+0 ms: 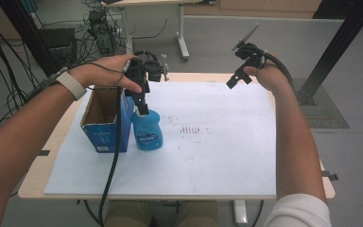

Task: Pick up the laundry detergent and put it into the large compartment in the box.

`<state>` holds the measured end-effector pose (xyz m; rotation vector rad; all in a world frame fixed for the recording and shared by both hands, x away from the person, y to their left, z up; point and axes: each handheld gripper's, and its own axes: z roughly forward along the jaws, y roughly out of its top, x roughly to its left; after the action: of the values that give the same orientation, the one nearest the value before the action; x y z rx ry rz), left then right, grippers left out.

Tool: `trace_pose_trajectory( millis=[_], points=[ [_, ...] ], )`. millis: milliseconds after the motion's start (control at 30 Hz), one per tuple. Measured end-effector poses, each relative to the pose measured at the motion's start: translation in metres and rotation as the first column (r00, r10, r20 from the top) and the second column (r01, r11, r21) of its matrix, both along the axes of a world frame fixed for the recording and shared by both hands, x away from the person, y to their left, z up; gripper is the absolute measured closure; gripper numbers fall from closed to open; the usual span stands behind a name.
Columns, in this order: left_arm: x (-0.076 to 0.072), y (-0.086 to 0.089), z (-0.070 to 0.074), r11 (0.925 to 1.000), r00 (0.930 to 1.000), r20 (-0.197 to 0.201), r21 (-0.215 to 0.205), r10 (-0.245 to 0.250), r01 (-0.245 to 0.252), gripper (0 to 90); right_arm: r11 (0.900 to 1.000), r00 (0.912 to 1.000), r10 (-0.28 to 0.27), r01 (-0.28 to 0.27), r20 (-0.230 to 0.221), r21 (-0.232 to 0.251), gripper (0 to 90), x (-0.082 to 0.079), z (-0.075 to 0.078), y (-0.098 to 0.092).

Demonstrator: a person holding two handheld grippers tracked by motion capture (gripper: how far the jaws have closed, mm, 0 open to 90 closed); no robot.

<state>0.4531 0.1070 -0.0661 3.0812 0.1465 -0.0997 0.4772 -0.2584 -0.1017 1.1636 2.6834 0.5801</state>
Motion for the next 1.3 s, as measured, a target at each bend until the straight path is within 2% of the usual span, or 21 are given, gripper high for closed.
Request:
trace_pose_trajectory(
  millis=[633,1300],
  points=[
    [0.001,0.005,-0.011,0.9999,1.0000,0.003,0.008,0.009,-0.009,7.4,1.000,1.0000,0.003,-0.003,0.001,-0.001,7.3,0.000,0.000,0.002],
    [0.001,0.005,-0.015,0.9999,0.9999,-0.005,0.011,0.013,-0.013,7.5,1.000,1.0000,0.002,-0.002,0.001,0.002,7.3,0.000,0.000,0.002]
  ],
)
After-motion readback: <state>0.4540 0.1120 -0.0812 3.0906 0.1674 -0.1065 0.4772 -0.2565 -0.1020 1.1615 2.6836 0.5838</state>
